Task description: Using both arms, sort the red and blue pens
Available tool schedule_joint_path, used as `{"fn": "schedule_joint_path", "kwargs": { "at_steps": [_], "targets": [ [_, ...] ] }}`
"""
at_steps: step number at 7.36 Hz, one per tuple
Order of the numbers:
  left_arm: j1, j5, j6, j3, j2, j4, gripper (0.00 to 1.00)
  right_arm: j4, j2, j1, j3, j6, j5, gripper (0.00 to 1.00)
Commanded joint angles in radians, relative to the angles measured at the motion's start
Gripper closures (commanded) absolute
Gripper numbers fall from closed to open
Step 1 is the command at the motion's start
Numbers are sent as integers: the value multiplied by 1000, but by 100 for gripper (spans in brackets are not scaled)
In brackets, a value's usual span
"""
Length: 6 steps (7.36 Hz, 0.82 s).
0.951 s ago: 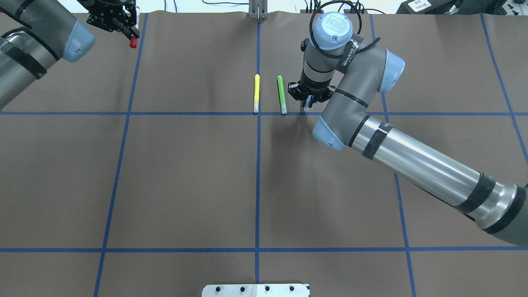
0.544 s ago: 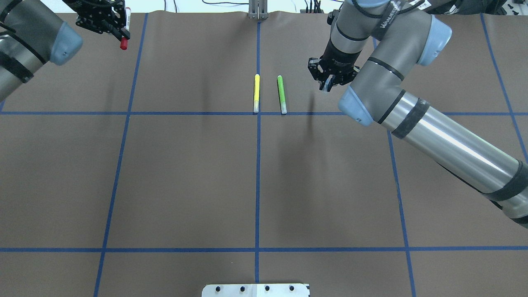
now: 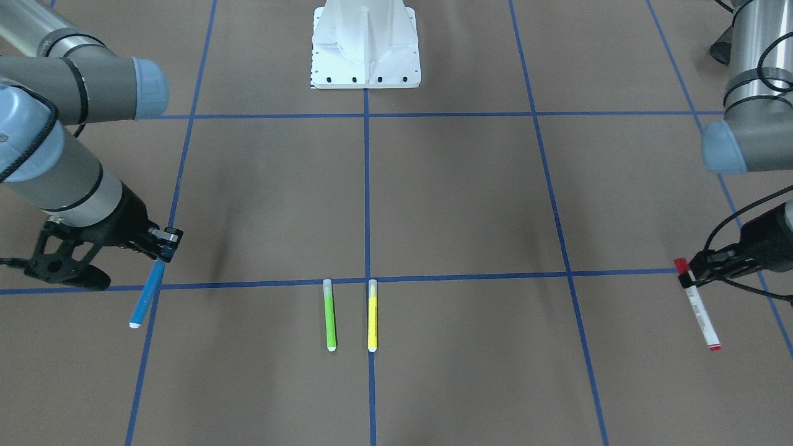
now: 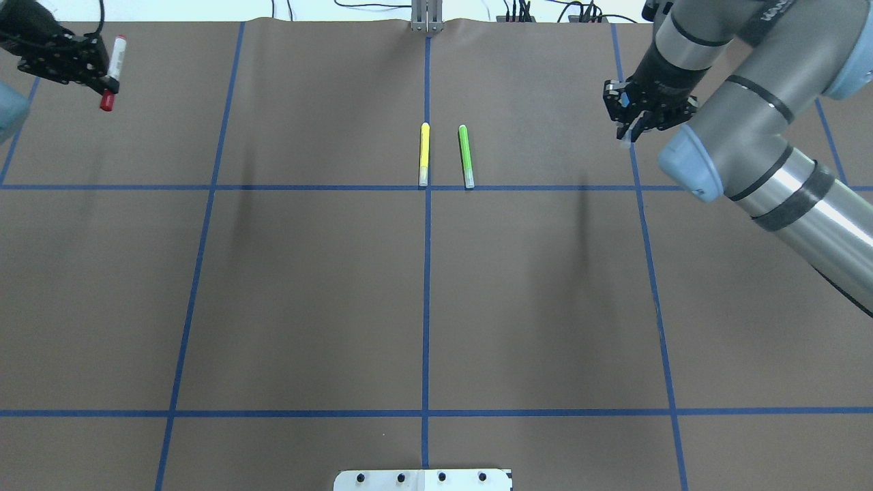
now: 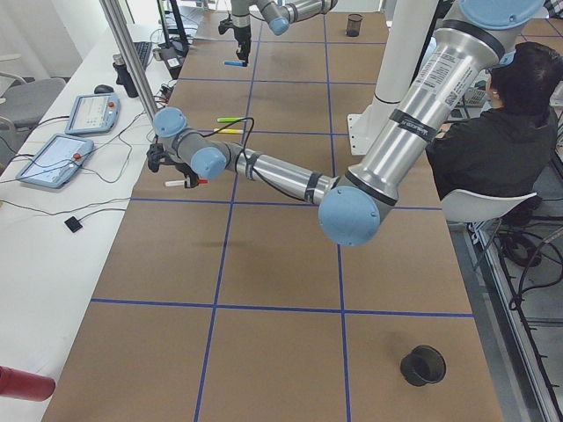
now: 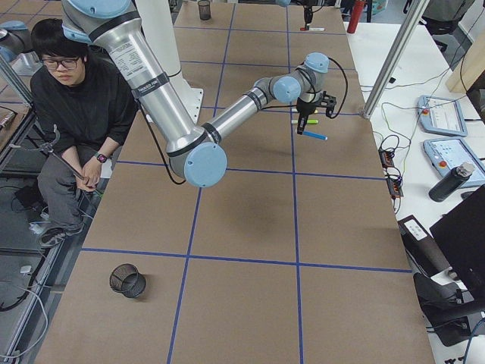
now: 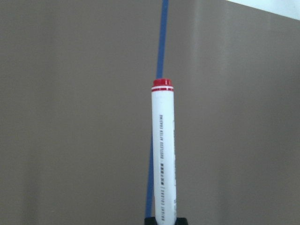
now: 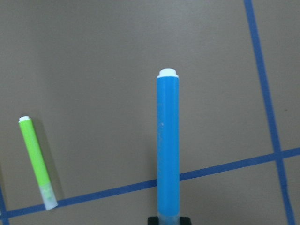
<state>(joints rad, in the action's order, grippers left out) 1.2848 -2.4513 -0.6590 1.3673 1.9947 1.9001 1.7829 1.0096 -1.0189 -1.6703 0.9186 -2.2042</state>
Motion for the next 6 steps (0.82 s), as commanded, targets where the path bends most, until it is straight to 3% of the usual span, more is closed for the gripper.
{"fn": "schedule_joint_path", "kwargs": {
  "at_steps": [1,2,4,6],
  "targets": [
    [112,-5,82,32,-117,1,100,378,14,-93,-116,-297,17,100],
    [140,-5,120,61,-166,1,100,424,32,-187,-127,-442,24,100],
    [174,-5,209,114,-282,-4,100,434,114,-292,-138,-518,6,100],
    [211,-64,302,113,-382,-62,100,435,240,-387,-153,-578,-101,100]
  ]
}}
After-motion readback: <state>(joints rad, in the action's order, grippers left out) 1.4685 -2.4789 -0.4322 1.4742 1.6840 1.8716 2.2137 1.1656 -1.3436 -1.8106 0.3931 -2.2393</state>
